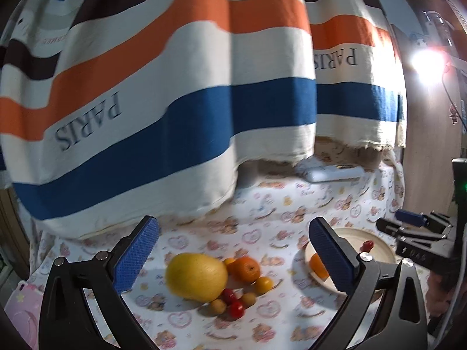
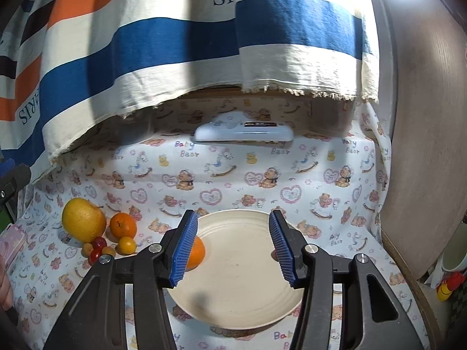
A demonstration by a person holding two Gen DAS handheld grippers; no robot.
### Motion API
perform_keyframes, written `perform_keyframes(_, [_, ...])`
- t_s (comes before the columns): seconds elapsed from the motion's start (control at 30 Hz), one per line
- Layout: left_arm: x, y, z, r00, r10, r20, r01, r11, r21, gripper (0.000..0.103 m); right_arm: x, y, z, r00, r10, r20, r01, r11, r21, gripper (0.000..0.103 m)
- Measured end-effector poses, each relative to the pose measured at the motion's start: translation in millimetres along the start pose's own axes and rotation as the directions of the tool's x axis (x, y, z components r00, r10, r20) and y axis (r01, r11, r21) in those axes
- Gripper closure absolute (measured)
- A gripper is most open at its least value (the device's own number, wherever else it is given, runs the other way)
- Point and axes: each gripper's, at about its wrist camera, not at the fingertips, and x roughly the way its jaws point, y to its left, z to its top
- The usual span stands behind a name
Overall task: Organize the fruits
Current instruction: 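Open the right gripper to drop the plum on the plate while the left withdraws, then grasp the yellow pomelo with the left gripper while the right grasps the small yellow citrus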
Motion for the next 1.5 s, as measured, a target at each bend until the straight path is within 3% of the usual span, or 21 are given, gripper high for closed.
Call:
perform_keyframes(0.1, [0.7,10.9,-10.7,1.000,0.019,-0.017,-0.019,1.000,-0.009,0.001,1.3,3.6,-2.7,1.000,0.019,-0.006,-0.019,1.000,0.009,0.050])
perform_keyframes(0.23, [8.7,15.1,-17.9,0.993,0.061,-0.103,-0.061,0.998,-0.002,0.001,3.9,7.3,-7.7,1.000,0.028,0.000,-0.028,1.000,0.004,0.044])
perform_keyframes(0.33, [7.7,22.4,-19.2,0.990,0.048,-0.131,-0.054,0.998,-0.042,0.001,5.8,11.1,-10.6,1.000,0.019,-0.001,-0.019,1.000,-0.014,0.043])
perform_keyframes(0.5, [4.8,36.2,-17.3,0.992,0.054,-0.116,-0.063,0.996,-0.070,0.001,-0.4,20.7,-10.9,0.999,0.043,0.000,-0.043,0.999,-0.030,0.042])
perform_keyframes(0.6, [8.6,45.6,-17.6,0.993,0.054,-0.104,-0.062,0.995,-0.076,0.001,-4.9,33.4,-10.0,0.999,0.031,0.023,-0.029,0.998,-0.061,0.036])
perform_keyframes(0.73, [20.5,58.5,-21.0,0.991,0.049,-0.126,-0.062,0.993,-0.101,0.001,-1.5,49.5,-5.5,0.999,0.037,0.007,-0.037,0.997,-0.071,0.035])
perform_keyframes(0.8, [27.8,65.2,-24.0,0.986,0.061,-0.153,-0.079,0.990,-0.118,0.001,6.1,59.9,-1.7,0.998,0.059,-0.029,-0.061,0.996,-0.059,0.033])
perform_keyframes(0.9, [34.8,75.4,-26.8,0.981,0.079,-0.178,-0.103,0.987,-0.127,0.001,16.6,72.4,3.1,0.994,0.093,-0.065,-0.095,0.995,-0.026,0.016])
perform_keyframes(1.27, [51.5,114.5,-31.8,0.962,0.104,-0.251,-0.154,0.970,-0.188,0.001,82.7,125.8,5.5,0.967,0.152,-0.206,-0.150,0.988,0.023,0.015])
perform_keyframes(1.5, [63.5,119.8,-40.5,0.949,0.119,-0.293,-0.178,0.967,-0.182,0.001,114.9,134.0,-14.9,0.929,0.207,-0.306,-0.210,0.977,0.022,0.015])
